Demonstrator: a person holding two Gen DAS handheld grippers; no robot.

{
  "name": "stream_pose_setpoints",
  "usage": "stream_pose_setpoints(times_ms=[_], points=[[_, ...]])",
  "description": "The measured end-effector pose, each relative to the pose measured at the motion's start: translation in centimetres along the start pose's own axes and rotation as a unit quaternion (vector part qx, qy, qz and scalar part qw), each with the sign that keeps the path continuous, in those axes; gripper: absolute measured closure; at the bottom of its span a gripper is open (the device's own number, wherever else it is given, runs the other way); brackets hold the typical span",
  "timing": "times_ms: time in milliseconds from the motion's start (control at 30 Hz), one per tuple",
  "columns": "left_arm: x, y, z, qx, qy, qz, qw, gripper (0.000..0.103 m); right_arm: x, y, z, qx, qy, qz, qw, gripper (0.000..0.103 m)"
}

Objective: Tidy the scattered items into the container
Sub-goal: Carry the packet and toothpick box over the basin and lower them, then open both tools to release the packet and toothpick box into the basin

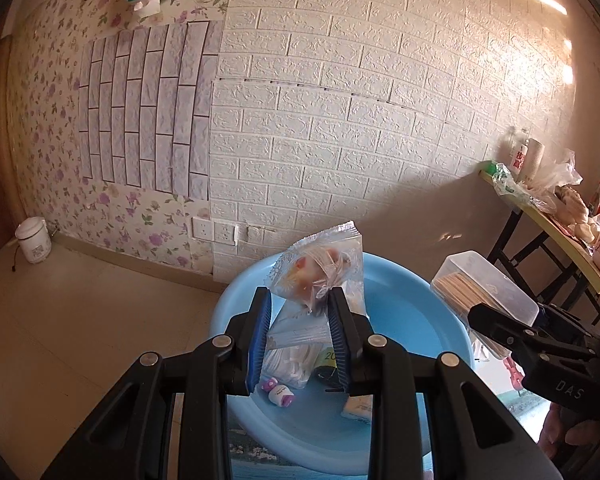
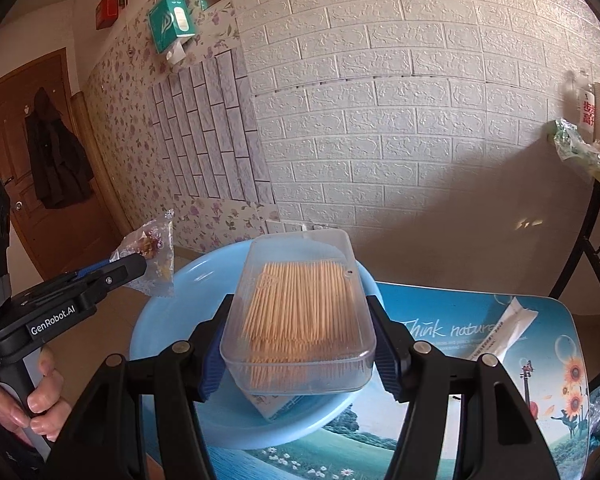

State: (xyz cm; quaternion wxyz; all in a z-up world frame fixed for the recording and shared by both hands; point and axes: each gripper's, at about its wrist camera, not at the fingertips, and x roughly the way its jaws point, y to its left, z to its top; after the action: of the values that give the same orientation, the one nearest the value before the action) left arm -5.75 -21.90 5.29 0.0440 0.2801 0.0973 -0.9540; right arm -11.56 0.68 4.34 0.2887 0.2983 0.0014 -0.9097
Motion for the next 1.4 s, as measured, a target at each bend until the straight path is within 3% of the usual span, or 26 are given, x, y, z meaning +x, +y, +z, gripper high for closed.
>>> stream_pose_setpoints(times_ms=[533, 700, 1300, 1333, 1400], points=[[2.9, -0.7, -1.8, 0.004, 0.046, -0.002, 0.9989, 0.072, 1.3, -0.5, -0.5, 0.003, 0.024, -0.005, 1.000, 0.040], [2.6, -0.5, -1.7, 0.004, 0.039, 0.010, 0.9992, 0.062, 1.6, -0.4, -0.8, 0.002, 0.030, -0.002, 1.000, 0.040], [2.3, -0.2, -2.0, -0.003, 0.042, 0.017, 0.9990, 0.060, 2.4, 0.6, -1.0, -0.007, 0.037, 0.010, 0.999, 0.040], [2.3, -0.1, -1.9, -0.005, 0.043, 0.019, 0.9989, 0.053, 2.5, 0.7, -1.0, -0.009, 0.038, 0.007, 0.999, 0.038], [2.2, 0.0, -2.0, -0.008, 0.041, 0.019, 0.9989, 0.049, 2.6, 0.8, -1.1, -0.013, 0.038, -0.010, 0.999, 0.020]])
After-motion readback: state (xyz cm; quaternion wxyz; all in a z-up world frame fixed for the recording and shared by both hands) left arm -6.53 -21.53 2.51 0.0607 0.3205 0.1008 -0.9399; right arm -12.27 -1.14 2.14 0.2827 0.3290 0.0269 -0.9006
